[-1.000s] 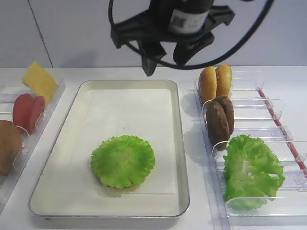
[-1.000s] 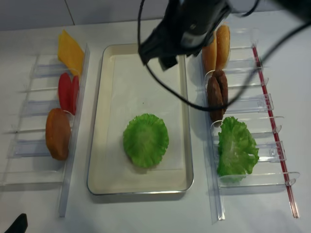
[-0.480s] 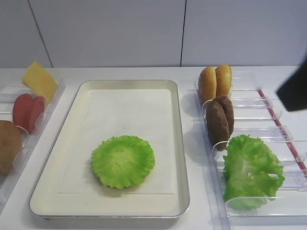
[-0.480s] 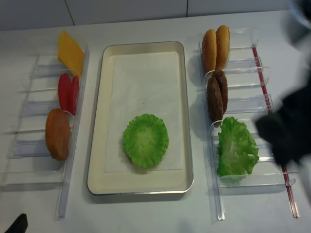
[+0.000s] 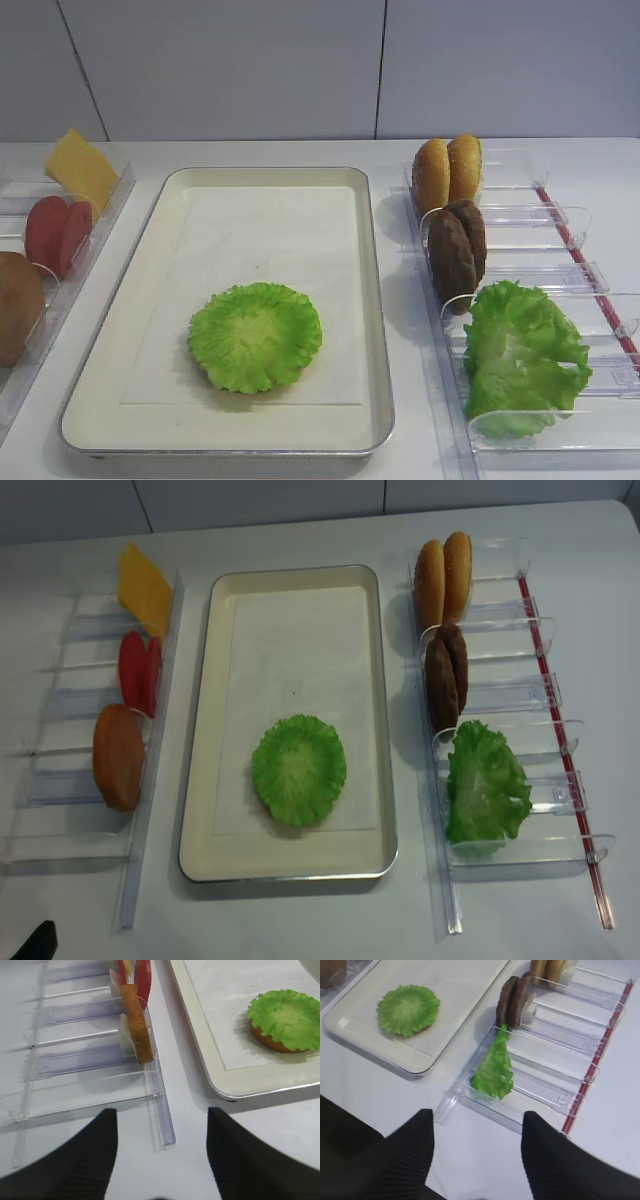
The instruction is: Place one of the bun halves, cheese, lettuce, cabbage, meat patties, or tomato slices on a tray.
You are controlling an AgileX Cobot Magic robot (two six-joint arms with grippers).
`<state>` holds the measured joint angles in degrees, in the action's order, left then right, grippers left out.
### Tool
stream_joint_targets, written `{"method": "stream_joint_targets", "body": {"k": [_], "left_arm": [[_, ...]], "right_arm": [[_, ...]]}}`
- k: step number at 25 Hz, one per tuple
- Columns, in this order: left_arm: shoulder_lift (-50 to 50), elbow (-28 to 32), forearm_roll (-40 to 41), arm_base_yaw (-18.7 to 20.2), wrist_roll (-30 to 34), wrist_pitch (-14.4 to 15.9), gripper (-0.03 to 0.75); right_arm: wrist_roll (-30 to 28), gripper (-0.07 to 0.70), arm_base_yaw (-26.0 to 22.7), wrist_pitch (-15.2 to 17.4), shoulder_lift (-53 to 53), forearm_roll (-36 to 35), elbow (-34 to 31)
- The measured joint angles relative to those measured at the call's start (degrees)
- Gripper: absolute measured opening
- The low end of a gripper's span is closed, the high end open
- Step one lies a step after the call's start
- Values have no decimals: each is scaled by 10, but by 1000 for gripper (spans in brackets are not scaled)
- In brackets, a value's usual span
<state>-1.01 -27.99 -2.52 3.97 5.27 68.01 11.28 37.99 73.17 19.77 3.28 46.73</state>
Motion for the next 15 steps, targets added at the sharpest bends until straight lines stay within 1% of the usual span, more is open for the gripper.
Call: {"method": "stream_joint_targets", "body": {"k": [3,6,12,15], "left_arm": [[0,0,0,0,0,0,387],[0,0,0,0,0,0,387],[0,0,0,0,0,0,387],[0,0,0,0,0,0,387]], "right_arm": [[-42,430,-72,1,-32,0,-27],[-70,430,-152,1,-70,1,-54],[-96,430,-311,3,-139,1,-77],[-101,430,-362,3,-166,-6,-87]]}}
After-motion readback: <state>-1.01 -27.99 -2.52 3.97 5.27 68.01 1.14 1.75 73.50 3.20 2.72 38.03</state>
